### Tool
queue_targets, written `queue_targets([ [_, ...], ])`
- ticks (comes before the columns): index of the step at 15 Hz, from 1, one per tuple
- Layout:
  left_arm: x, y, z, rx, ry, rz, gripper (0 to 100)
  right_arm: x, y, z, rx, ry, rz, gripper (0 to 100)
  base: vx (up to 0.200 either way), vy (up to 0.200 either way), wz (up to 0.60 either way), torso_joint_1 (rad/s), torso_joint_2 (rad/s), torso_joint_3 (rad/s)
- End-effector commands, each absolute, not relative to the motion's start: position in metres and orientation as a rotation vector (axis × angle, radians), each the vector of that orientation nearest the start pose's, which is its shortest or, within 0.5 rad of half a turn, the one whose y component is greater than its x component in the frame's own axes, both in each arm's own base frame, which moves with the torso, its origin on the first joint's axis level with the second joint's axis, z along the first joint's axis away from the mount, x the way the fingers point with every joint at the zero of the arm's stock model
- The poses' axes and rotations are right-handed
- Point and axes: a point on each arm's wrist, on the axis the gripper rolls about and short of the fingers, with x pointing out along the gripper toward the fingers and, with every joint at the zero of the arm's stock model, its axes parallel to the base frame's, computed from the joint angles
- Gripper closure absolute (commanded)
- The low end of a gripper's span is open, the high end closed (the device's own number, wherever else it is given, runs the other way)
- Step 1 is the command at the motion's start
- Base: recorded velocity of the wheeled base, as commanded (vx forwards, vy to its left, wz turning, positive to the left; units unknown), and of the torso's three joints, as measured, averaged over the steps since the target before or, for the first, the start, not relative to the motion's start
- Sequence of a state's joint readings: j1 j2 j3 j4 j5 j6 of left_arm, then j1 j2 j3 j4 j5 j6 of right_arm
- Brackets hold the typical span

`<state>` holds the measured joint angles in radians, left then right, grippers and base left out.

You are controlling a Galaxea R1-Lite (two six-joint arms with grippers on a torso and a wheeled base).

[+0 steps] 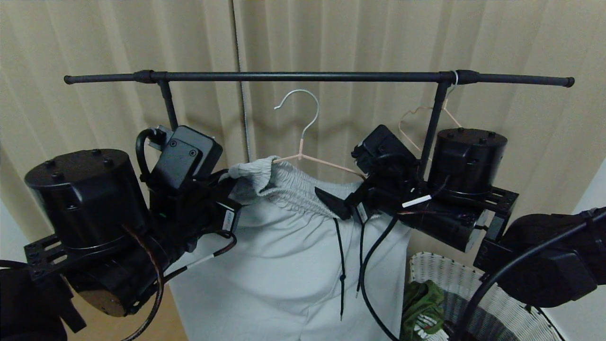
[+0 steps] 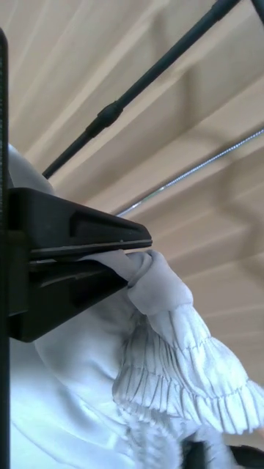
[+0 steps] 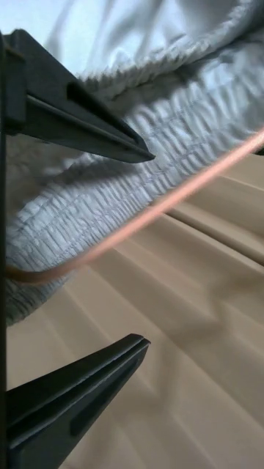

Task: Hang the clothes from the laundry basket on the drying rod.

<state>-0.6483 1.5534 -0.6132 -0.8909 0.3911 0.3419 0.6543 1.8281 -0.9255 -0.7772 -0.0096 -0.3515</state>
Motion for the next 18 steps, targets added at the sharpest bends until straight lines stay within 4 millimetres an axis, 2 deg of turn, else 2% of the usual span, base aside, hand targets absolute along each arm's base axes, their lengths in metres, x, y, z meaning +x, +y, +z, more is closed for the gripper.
queue_targets([
  [1, 0.2138, -0.1473, 0.1985, 0.355, -0.008, -0.247, 100, 0.2714, 0.2075, 0.1882, -0.380, 0.006, 0.657, 0, 0.000, 0.000, 0.00, 0.000, 0.00, 0.000],
  [10, 0.2128, -0.1466, 0.1974, 0.357, -0.010, -0.247, 100, 0.2704, 0.2061, 0.1865, -0.374, -0.012, 0.652, 0, 0.000, 0.000, 0.00, 0.000, 0.00, 0.000],
  [11, 0.2129, -0.1467, 0.1978, 0.358, -0.011, -0.247, 100, 0.2688, 0.2049, 0.1851, -0.376, -0.006, 0.653, 100, 0.000, 0.000, 0.00, 0.000, 0.00, 0.000],
  [18, 0.2124, -0.1463, 0.1962, 0.362, -0.006, -0.248, 100, 0.2709, 0.1999, 0.1859, -0.374, -0.007, 0.638, 100, 0.000, 0.000, 0.00, 0.000, 0.00, 0.000],
])
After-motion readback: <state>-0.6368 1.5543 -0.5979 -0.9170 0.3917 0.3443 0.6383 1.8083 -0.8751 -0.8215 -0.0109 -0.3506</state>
